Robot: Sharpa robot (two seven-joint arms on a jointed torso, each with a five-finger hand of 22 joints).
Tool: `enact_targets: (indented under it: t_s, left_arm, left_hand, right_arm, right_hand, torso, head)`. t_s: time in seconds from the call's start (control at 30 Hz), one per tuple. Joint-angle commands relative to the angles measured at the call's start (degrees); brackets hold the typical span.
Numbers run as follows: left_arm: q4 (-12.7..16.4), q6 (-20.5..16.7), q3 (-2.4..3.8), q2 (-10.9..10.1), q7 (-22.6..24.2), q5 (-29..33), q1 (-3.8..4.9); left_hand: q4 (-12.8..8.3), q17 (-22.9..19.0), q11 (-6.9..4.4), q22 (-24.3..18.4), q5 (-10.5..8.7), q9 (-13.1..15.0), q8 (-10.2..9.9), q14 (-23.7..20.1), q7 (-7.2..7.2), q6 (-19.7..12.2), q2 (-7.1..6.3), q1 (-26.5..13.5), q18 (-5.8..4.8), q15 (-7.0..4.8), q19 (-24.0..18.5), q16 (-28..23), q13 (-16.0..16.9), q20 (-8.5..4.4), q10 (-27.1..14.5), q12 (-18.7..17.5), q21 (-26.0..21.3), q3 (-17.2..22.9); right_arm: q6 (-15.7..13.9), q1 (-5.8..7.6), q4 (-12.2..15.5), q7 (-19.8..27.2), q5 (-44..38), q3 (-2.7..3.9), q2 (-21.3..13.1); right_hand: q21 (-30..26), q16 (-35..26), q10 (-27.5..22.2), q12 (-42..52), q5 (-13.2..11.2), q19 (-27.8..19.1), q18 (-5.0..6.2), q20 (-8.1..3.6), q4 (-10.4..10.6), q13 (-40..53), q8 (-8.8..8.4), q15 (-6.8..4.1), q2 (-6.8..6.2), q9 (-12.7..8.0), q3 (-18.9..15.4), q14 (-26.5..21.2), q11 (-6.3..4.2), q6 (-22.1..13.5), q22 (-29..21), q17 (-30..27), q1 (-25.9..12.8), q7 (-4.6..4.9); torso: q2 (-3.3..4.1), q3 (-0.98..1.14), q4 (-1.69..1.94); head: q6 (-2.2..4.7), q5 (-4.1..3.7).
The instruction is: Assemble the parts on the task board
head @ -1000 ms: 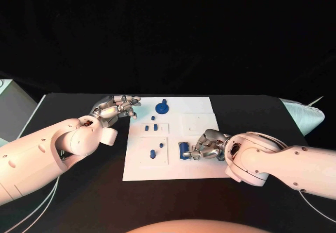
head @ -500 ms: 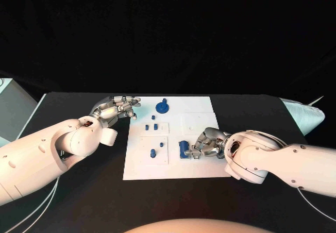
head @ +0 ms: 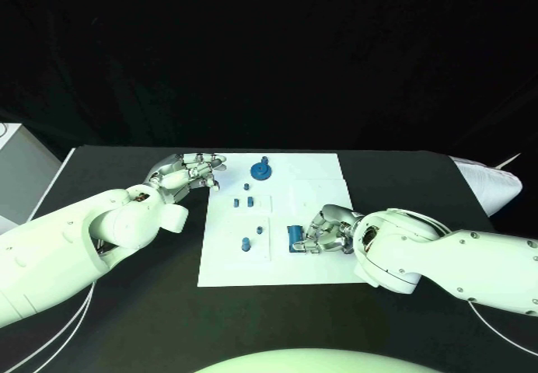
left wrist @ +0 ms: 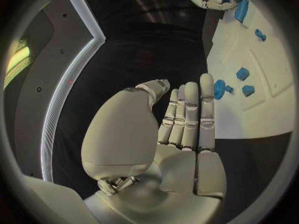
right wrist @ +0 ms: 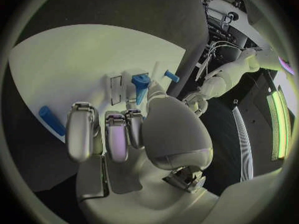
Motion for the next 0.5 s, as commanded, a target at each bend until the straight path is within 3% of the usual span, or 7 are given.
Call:
enact_targets:
  t_s: [0.03,0.23,0.5]
  left_arm:
    - [0.2,0.8,0.03,0.0,0.1,0.4,0.00]
    - [0.2,0.8,0.03,0.0,0.1,0.4,0.00]
    - [0.2,0.8,0.03,0.1,0.1,0.3,-0.01]
  left_hand:
    - [0.2,-0.1,-0.03,0.0,-0.01,0.1,0.2,-0.1,0.20,0.0,0.11,-0.2,0.37,-0.20,0.2,-0.2,-0.1,-0.01,-0.4,0.2,-0.2,-0.1]
    - [0.2,-0.1,-0.03,0.0,-0.01,0.1,0.2,-0.1,0.20,0.0,0.11,-0.2,0.37,-0.20,0.2,-0.2,-0.1,-0.01,-0.4,0.2,-0.2,-0.1]
    - [0.4,-0.1,-0.03,-0.2,0.01,0.1,0.2,-0.1,0.18,-0.1,0.22,-0.3,0.37,-0.19,0.2,-0.2,-0.1,0.01,-0.5,0.2,-0.3,-0.1]
  right_arm:
    - [0.3,-0.09,-0.1,-0.6,-1.3,0.00,0.1]
    - [3.2,-0.13,-0.2,-0.1,-0.1,0.00,0.2]
    - [4.0,-0.19,-0.1,0.2,0.5,0.00,0.2]
  right_hand:
    - [0.3,0.2,2.3,0.1,0.0,2.6,-0.63,-0.37,0.3,10.1,-0.27,-0.24,-0.34,-0.1,0.0,6.0,-0.29,0.3,6.0,15.1,0.2,-0.29]
    - [0.2,0.2,2.2,-0.1,-0.9,2.5,-0.61,-0.33,0.4,10.0,-0.35,-0.16,-2.27,-0.3,-1.0,6.0,-0.18,0.5,5.9,15.1,-0.6,-0.17]
    - [0.1,0.2,2.2,-0.1,-1.1,2.5,-0.61,-0.32,0.3,10.0,-0.36,-0.15,-2.64,-0.3,-1.1,6.0,-0.18,0.5,6.0,15.1,-0.5,-0.18]
  torso:
    - [-0.03,0.02,-0.06]
    - [-0.02,0.06,-0.08]
    - [-0.01,0.05,-0.05]
  head:
    - [-0.02,-0.01]
    - [-0.01,-0.06]
    - [-0.04,-0.15]
